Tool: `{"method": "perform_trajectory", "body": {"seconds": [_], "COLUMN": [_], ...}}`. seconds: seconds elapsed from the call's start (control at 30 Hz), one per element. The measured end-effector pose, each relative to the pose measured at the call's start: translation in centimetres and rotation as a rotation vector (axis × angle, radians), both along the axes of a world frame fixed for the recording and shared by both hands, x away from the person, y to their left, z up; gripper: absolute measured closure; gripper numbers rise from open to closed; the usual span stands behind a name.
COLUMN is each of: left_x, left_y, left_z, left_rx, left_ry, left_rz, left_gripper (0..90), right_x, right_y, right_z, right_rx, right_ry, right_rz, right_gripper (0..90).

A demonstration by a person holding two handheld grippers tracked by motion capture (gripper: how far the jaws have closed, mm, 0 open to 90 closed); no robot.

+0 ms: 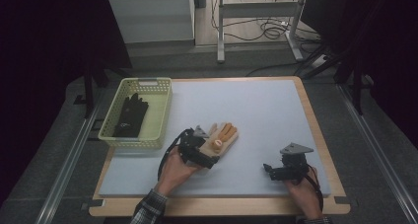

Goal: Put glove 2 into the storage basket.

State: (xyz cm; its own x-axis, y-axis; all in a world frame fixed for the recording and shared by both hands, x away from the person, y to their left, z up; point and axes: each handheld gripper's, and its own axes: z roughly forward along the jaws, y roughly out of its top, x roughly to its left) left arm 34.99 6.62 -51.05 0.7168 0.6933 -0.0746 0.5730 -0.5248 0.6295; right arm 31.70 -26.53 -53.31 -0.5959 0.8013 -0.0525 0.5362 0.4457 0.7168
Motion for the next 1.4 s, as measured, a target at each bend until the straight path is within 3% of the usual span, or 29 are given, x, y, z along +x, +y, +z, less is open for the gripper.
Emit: {"method": "perform_trajectory", "body": {"seconds": [0.13,0.2,0.27,0.4,0.47,0.57,0.7,0.87,1.07,1.23,1.4], "left_x": [1.4,1.4,1.2,1.0,1.0,1.0,1.6,2.2,3.6,4.9,6.4], "left_y": [-1.5,-1.5,-1.2,-0.6,-0.1,0.7,2.5,4.8,9.6,13.7,17.6], "left_z": [-1.7,-1.7,-1.3,-1.0,-0.6,0.4,3.1,6.3,10.3,11.5,11.1], "left_rx": [0.095,0.082,0.076,0.061,0.035,0.032,0.010,0.028,0.040,0.057,0.099], "left_ry": [0.030,0.032,0.021,0.040,0.048,0.023,0.011,-0.036,-0.072,-0.076,-0.047], "left_rz": [0.016,0.021,0.013,0.010,0.006,0.019,0.059,0.113,0.231,0.355,0.478], "left_gripper": [3.0,9.5,30.0,54.1,61.1,72.5,74.3,74.5,74.0,73.3,72.9], "right_x": [0.0,0.0,0.0,0.0,0.0,0.0,0.0,0.0,0.0,0.0,0.0], "right_y": [0.0,0.0,0.0,0.0,0.0,0.0,0.0,0.0,0.0,0.0,0.0], "right_z": [0.0,0.0,0.0,0.0,0.0,0.0,0.0,0.0,0.0,0.0,0.0], "right_rx": [0.001,0.000,0.001,0.001,0.001,0.001,0.001,0.001,0.003,0.004,0.004], "right_ry": [0.000,0.000,0.000,0.000,0.000,0.001,0.001,0.001,-0.001,0.000,0.000], "right_rz": [0.000,0.001,0.001,0.001,0.001,0.001,0.001,0.001,0.000,0.000,0.000], "right_gripper": [5.7,5.8,5.8,5.8,5.8,5.8,5.8,5.8,5.8,5.8,5.8]}}
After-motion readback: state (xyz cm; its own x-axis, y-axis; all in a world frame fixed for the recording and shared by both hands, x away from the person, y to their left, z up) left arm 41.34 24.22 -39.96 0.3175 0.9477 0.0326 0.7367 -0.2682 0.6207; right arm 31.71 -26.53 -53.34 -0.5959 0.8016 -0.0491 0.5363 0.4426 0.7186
